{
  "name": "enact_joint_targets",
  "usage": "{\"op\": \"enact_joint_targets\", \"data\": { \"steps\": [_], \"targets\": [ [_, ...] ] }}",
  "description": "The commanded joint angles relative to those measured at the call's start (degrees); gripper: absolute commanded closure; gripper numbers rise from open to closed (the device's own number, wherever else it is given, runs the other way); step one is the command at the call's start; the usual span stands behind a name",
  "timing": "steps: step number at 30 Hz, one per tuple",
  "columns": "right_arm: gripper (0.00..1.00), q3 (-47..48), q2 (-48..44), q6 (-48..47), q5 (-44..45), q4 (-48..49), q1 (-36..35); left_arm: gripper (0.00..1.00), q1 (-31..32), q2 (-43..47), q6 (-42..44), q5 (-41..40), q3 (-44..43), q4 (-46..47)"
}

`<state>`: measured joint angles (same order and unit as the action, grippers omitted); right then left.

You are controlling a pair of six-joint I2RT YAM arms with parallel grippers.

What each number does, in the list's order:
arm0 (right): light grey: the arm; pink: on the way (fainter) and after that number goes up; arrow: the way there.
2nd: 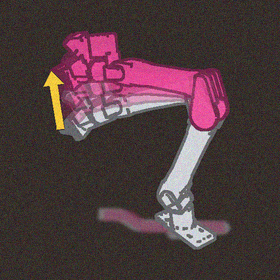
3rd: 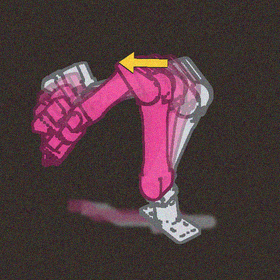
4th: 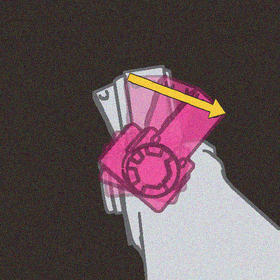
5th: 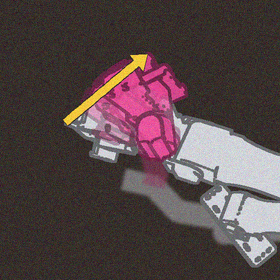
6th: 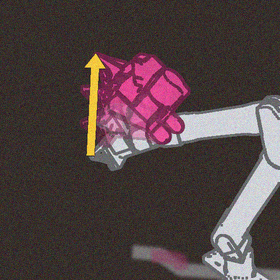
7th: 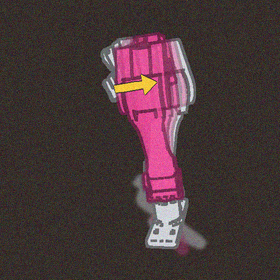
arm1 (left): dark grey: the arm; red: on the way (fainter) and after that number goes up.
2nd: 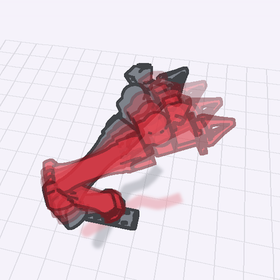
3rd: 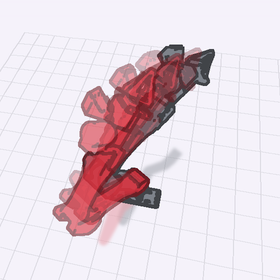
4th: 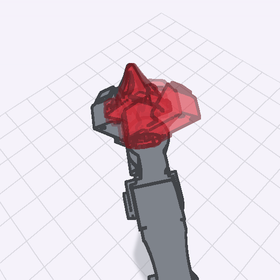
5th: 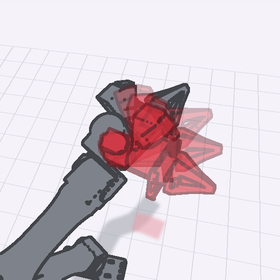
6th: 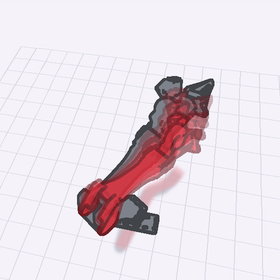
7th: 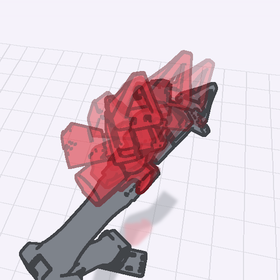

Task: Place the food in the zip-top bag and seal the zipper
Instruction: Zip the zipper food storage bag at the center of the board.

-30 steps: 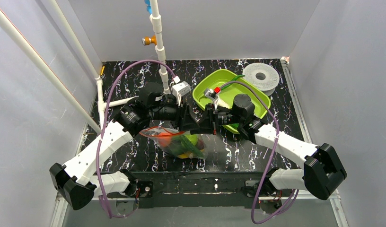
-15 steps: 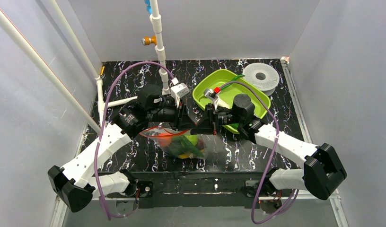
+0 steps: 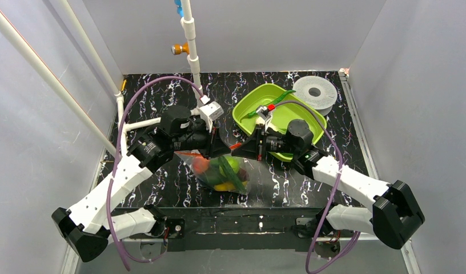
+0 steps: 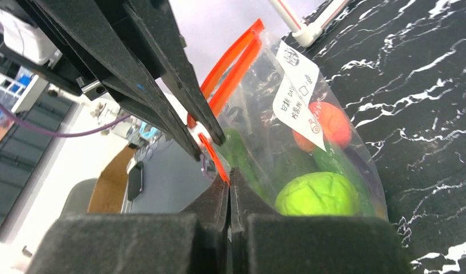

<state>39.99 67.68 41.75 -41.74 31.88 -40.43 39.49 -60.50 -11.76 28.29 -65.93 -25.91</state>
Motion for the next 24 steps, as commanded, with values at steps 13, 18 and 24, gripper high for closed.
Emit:
{"op": "enact_joint_targets", "data": {
  "steps": [13, 18, 24],
  "targets": [
    [0.99, -11.24, -14.25, 4.88, 18.75, -6.35, 12.73, 1.00, -0.26, 13.67, 6.37, -17.58, 1.11, -18.72],
    [0.99, -12.55, -15.54, 3.95, 18.23, -8.58, 15.42, 1.00, -0.27, 16.61, 6.48, -19.88, 1.42, -22.52],
    [0.99, -11.09, -15.07, 0.90, 17.97, -11.80, 16.10, 1.00, -0.29, 20.03, 5.80, -22.35, 2.08, -25.89]
  ]
}}
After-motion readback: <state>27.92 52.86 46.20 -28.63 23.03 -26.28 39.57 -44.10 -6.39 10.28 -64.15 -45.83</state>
